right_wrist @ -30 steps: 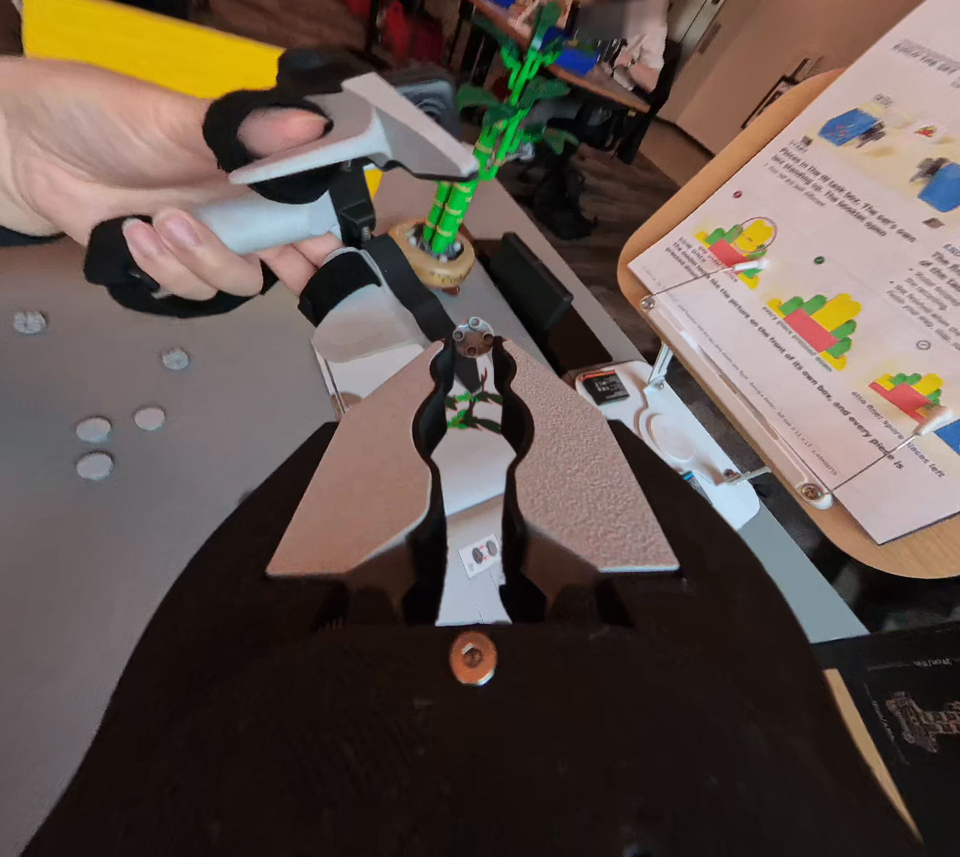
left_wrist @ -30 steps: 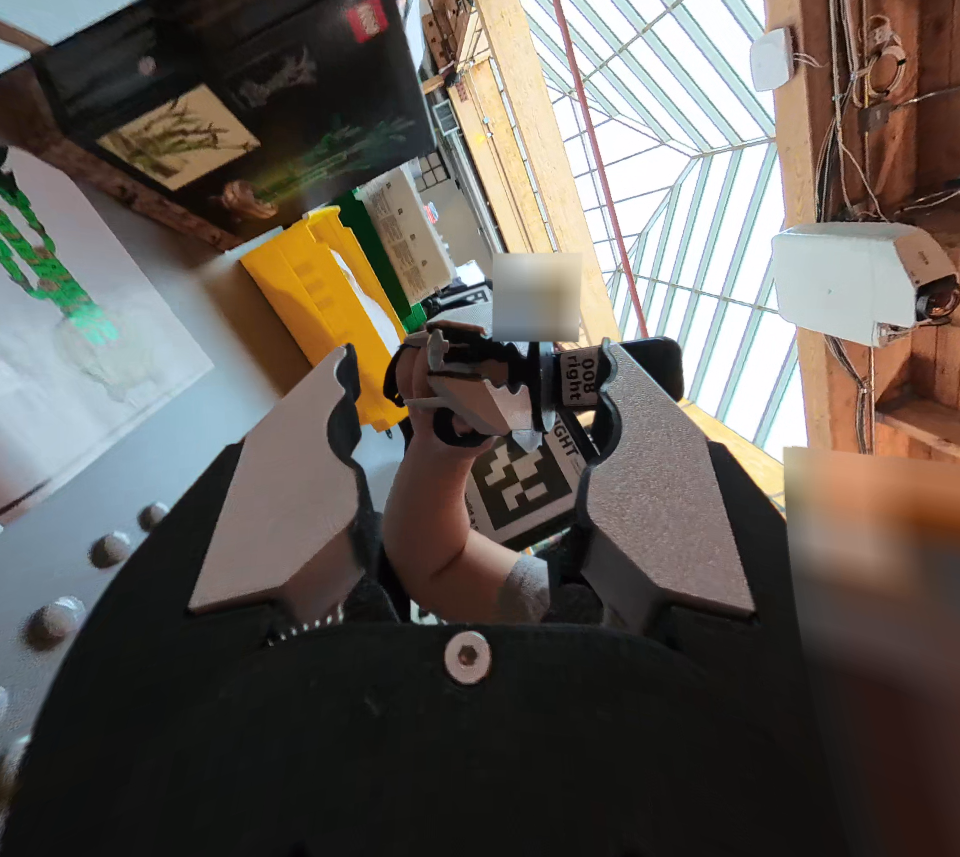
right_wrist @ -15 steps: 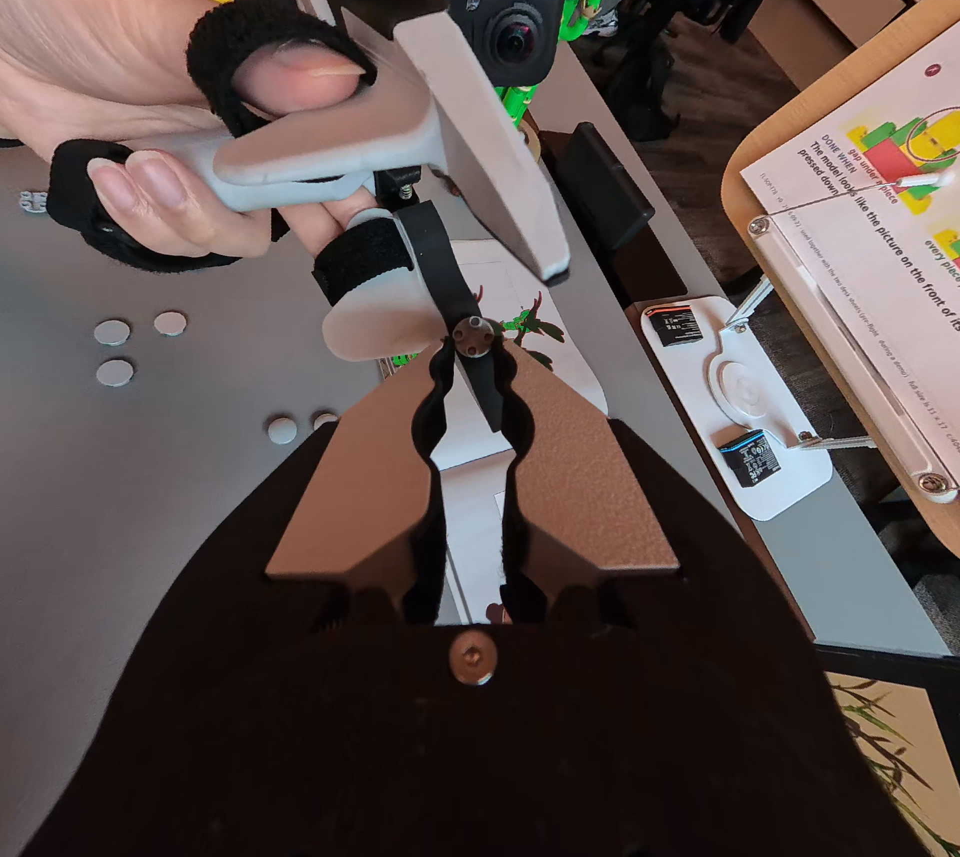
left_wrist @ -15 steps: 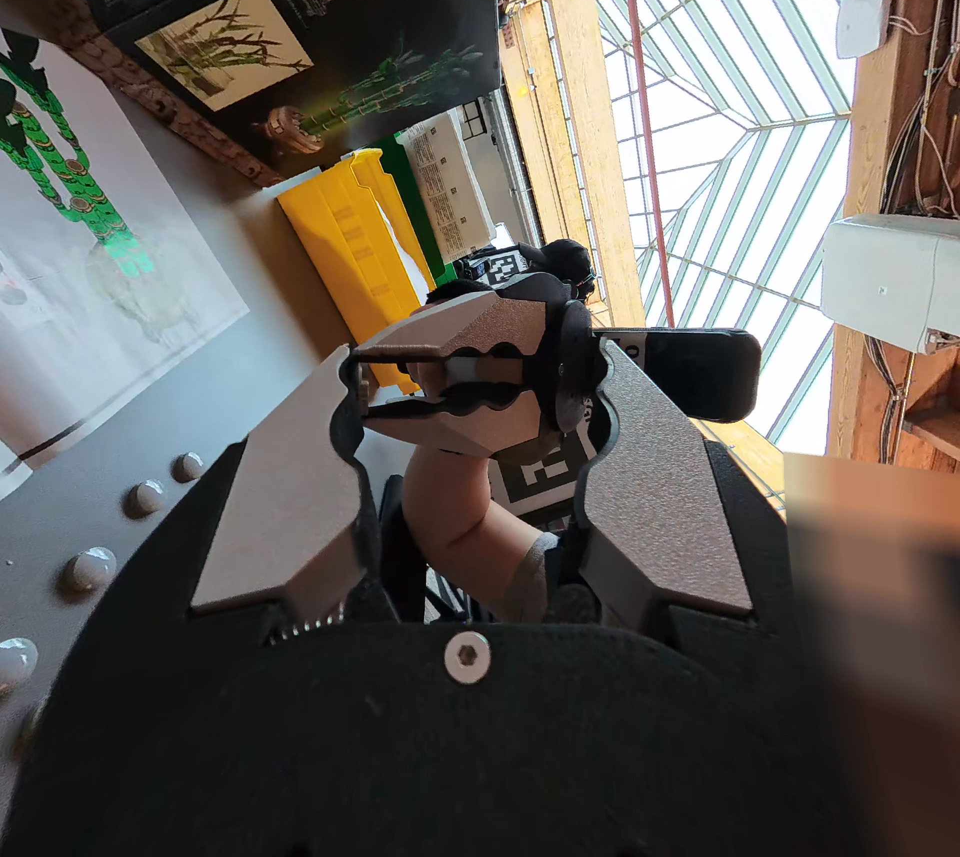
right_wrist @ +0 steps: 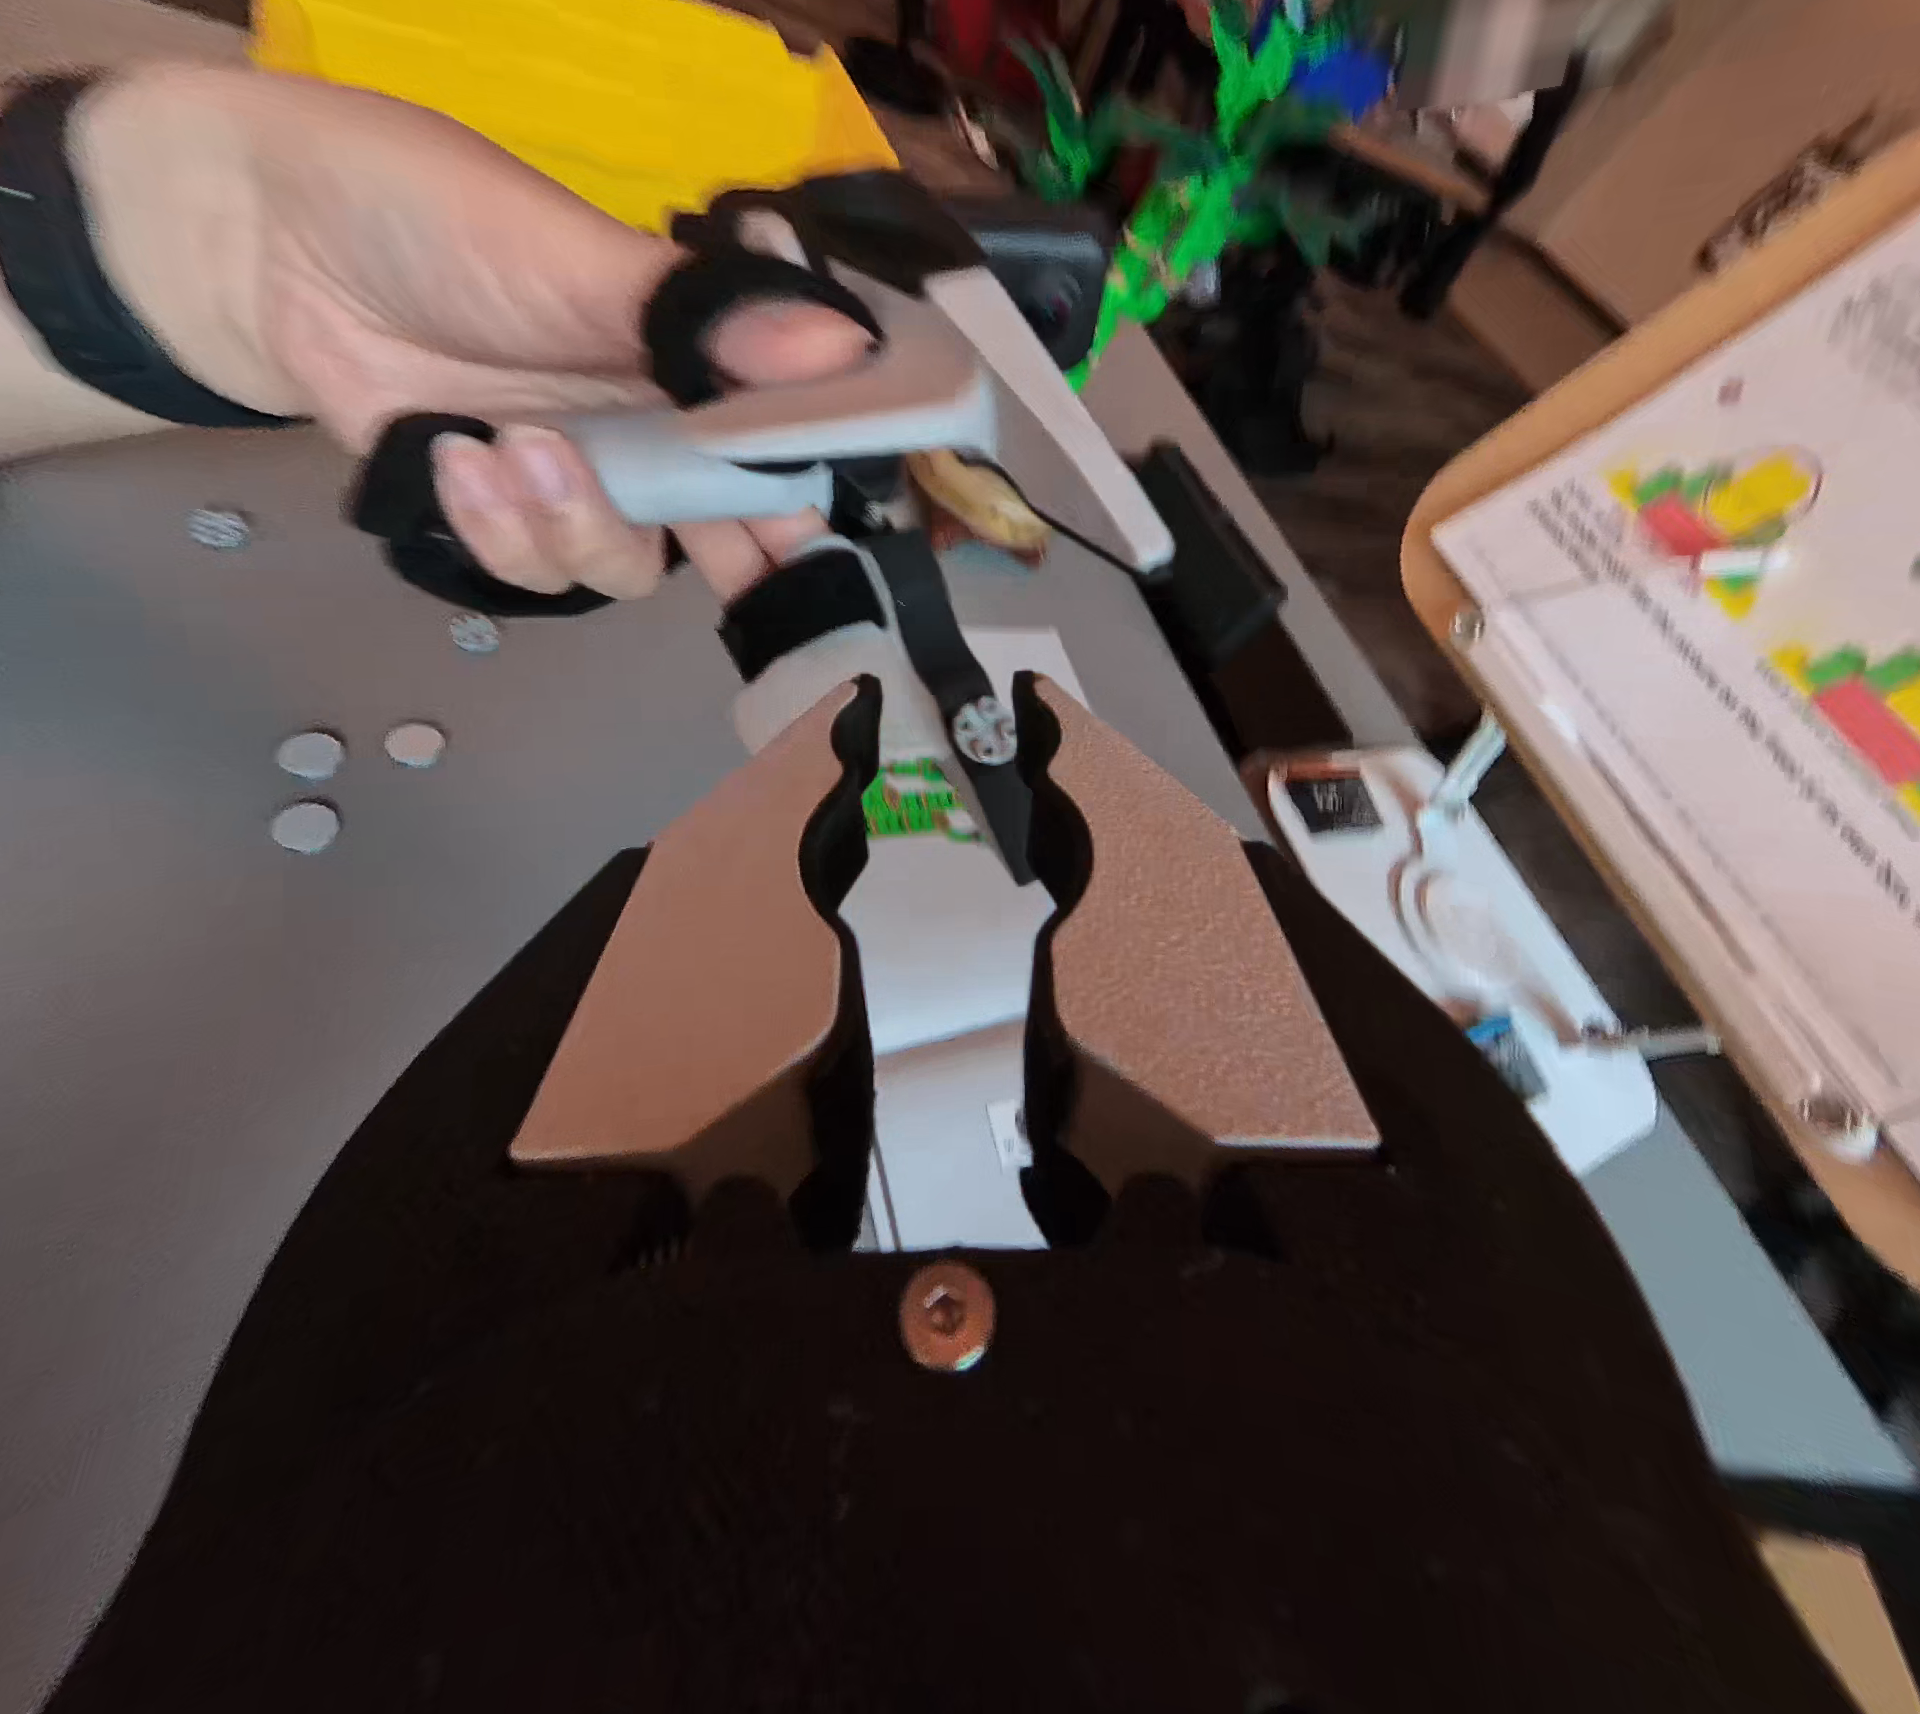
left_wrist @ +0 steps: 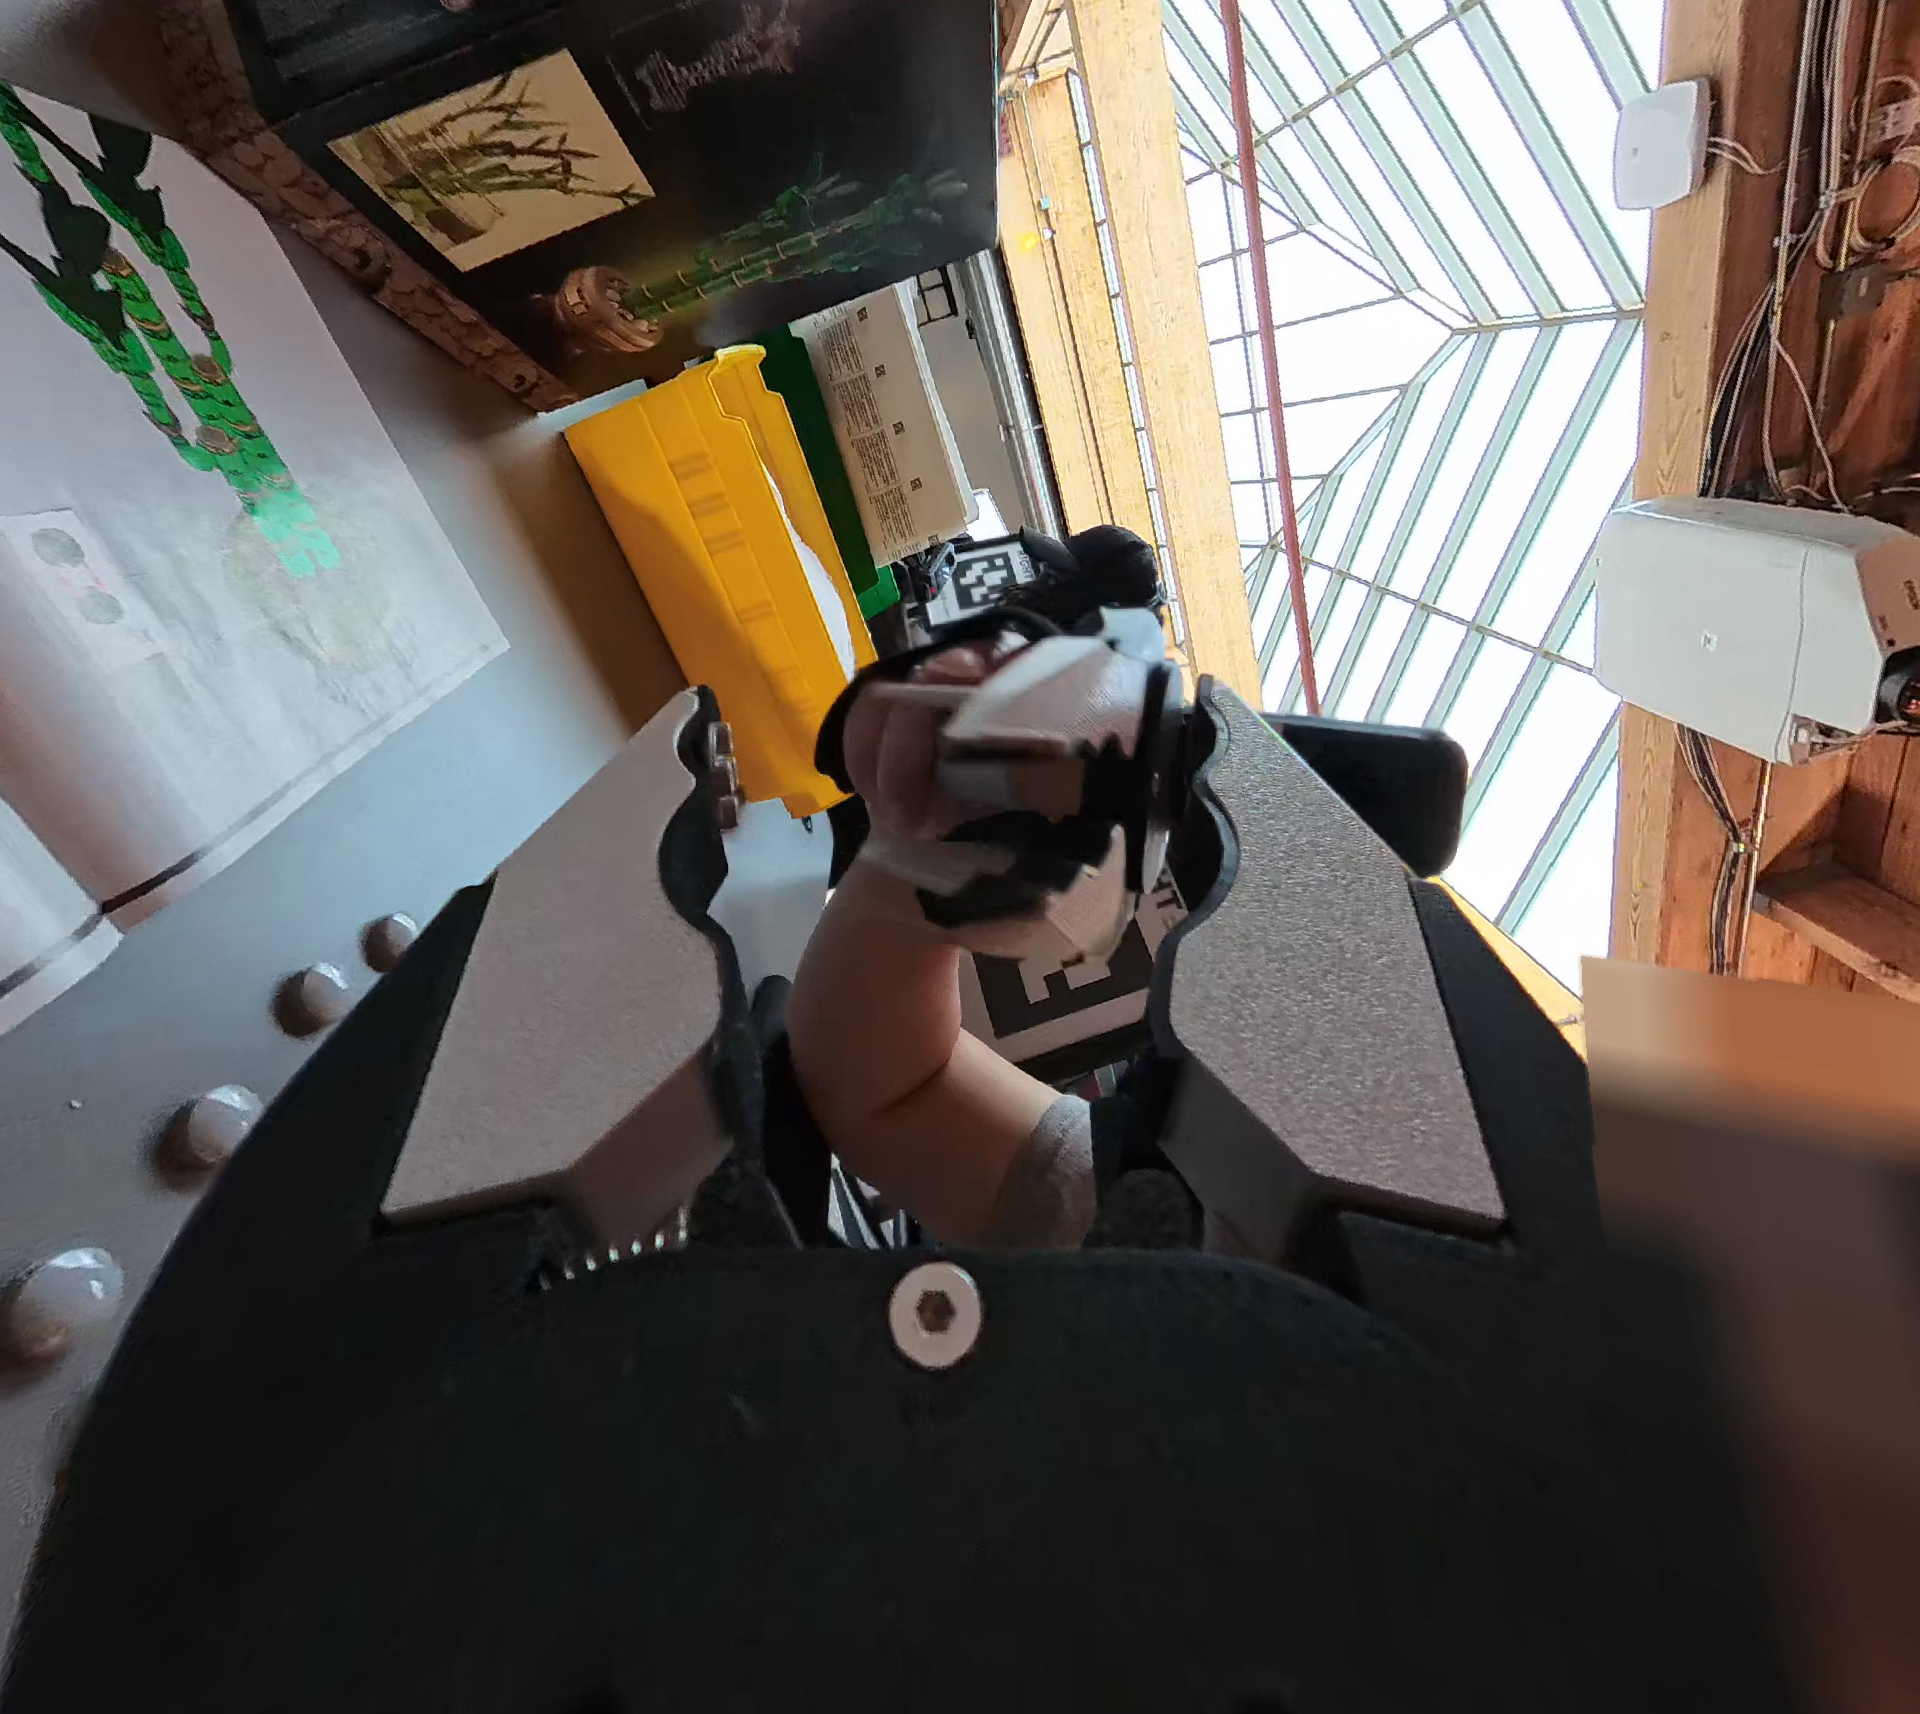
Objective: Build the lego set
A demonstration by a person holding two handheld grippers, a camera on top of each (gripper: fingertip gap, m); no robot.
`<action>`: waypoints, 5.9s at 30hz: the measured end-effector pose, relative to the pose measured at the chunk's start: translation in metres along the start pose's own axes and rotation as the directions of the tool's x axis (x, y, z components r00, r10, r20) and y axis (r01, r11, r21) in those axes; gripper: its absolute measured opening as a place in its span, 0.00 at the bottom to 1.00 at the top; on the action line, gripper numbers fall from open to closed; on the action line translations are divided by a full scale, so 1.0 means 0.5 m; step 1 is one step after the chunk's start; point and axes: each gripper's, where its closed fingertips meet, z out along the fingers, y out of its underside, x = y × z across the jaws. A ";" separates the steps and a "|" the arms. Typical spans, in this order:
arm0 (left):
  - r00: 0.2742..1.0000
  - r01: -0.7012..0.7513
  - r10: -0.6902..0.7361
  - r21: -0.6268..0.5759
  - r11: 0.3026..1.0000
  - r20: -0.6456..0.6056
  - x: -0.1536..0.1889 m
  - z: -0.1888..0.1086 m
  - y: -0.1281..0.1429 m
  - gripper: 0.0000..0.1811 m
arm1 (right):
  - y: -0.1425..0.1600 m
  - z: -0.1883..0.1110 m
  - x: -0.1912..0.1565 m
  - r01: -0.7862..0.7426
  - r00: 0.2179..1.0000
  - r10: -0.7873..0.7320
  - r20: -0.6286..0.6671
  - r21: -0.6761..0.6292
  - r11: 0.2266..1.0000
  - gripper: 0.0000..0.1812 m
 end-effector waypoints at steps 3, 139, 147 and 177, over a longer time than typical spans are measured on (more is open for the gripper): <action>0.999 -0.024 0.023 0.050 0.998 0.023 0.000 -0.028 -0.029 0.48 | -0.059 -0.022 -0.067 0.139 0.983 -0.156 0.097 0.166 0.976 0.10; 0.989 0.095 -0.056 -0.302 0.949 0.137 -0.075 0.043 0.110 0.48 | 0.142 0.002 -0.047 0.080 0.972 -0.013 0.235 -0.278 0.957 0.08; 0.985 0.070 -0.018 -0.302 0.951 0.171 -0.077 0.042 0.109 0.49 | 0.144 0.006 -0.047 0.090 0.976 -0.026 0.218 -0.289 0.953 0.08; 0.994 0.111 -0.113 -0.260 0.959 0.007 -0.032 0.038 0.084 0.35 | 0.094 -0.012 -0.024 0.014 0.986 0.023 0.167 -0.215 0.977 0.08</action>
